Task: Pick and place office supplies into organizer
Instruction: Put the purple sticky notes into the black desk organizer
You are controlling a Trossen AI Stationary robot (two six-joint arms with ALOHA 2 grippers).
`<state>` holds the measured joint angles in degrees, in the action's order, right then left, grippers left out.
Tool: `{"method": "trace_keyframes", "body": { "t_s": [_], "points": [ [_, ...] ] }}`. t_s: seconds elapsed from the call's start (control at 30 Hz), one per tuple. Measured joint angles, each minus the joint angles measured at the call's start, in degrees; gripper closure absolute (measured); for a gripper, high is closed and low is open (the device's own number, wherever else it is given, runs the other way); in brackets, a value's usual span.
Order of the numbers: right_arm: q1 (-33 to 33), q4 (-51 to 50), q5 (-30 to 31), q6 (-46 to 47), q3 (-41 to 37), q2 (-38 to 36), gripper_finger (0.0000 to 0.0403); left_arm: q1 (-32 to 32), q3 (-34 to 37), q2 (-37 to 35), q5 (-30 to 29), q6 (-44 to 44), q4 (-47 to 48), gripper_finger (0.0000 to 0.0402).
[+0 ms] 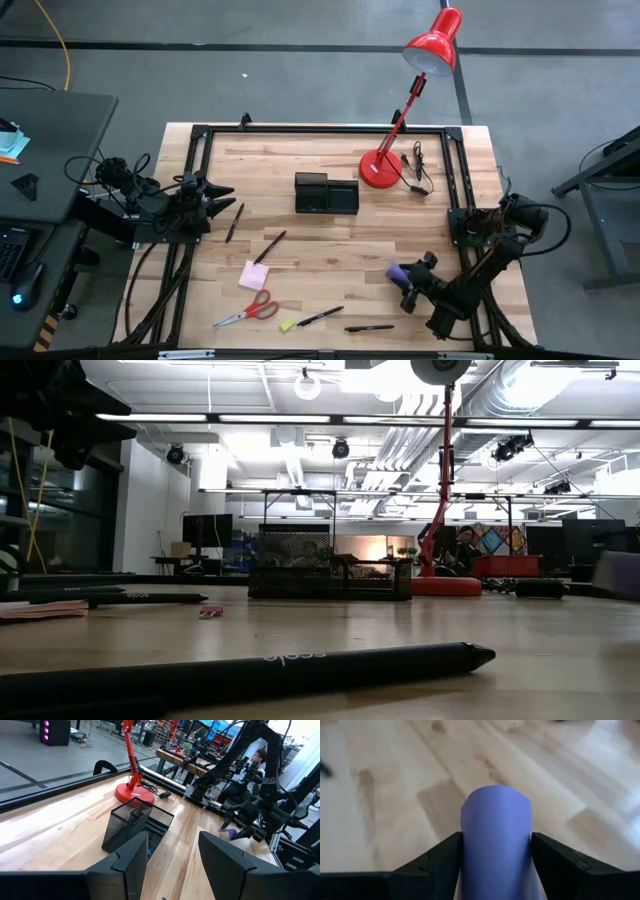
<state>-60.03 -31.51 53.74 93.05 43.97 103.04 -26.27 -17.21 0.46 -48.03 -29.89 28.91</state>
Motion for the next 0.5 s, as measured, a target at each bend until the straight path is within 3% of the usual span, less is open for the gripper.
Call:
{"method": "trace_keyframes", "body": {
  "t_s": [0.33,0.5],
  "points": [
    [9.3,6.7,5.4,-0.6,0.1,-0.2,0.0203,0.0,0.0,0.0,0.0,0.0,0.0,0.0234],
    [15.2,17.9,6.6,-8.7,0.1,-0.2,0.0208,0.0,0.0,0.0,0.0,0.0,0.0,0.0234]
  ]
}}
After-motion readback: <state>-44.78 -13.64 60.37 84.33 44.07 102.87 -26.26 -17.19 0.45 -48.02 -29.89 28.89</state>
